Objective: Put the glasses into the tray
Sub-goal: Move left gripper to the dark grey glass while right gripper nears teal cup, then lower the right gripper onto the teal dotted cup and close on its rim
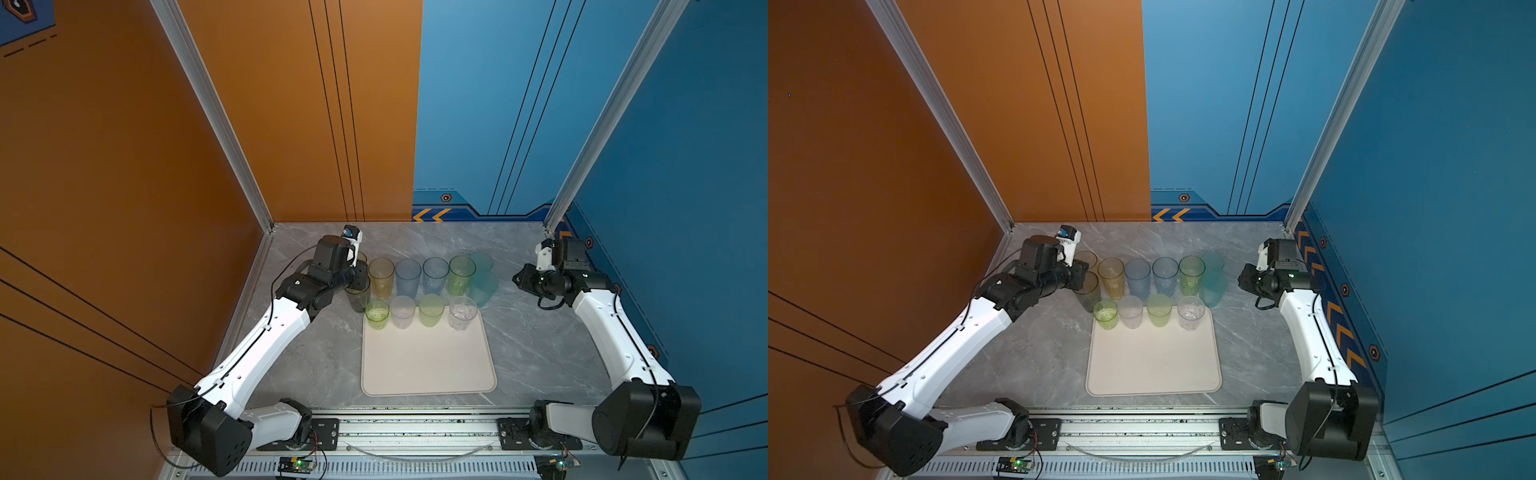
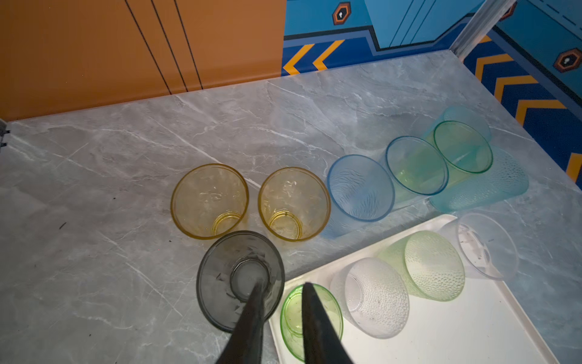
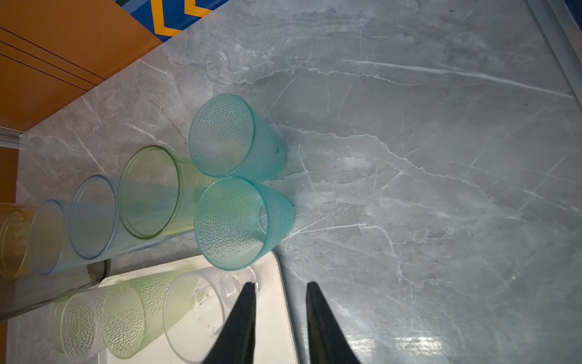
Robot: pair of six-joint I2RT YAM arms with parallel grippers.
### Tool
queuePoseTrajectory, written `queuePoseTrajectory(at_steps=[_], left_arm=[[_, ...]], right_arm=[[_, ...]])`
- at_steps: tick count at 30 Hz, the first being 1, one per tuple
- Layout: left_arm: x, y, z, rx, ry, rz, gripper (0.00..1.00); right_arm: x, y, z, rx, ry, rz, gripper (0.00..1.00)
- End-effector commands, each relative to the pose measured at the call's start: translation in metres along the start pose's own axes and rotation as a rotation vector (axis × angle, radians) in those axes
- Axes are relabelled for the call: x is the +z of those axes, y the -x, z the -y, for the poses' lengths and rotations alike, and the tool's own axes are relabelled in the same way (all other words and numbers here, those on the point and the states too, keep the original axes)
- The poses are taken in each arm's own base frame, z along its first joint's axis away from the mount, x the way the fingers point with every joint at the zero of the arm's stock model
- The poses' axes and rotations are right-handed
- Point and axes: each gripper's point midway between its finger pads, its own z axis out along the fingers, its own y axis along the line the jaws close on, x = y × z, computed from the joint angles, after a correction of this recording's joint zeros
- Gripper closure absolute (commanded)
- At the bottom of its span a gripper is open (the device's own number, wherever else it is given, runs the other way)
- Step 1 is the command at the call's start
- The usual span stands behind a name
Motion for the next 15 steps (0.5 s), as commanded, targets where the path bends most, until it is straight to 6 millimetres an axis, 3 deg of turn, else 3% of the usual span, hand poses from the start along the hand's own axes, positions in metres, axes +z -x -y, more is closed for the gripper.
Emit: queuePoseTrajectory(at_steps=[1, 15], left_arm=[[-0.003, -0.009, -0.014, -0.024, 0.038, -0.008, 0.76], [0.004, -0.021, -0.026, -0.041, 0.059, -0.039, 0.76]], right_arm=[[0.010, 0.011, -0.002, -0.036, -0.030, -0.016, 0.75], [0.065, 0.032, -0.017, -0.115, -0.079, -0.129, 0.81]])
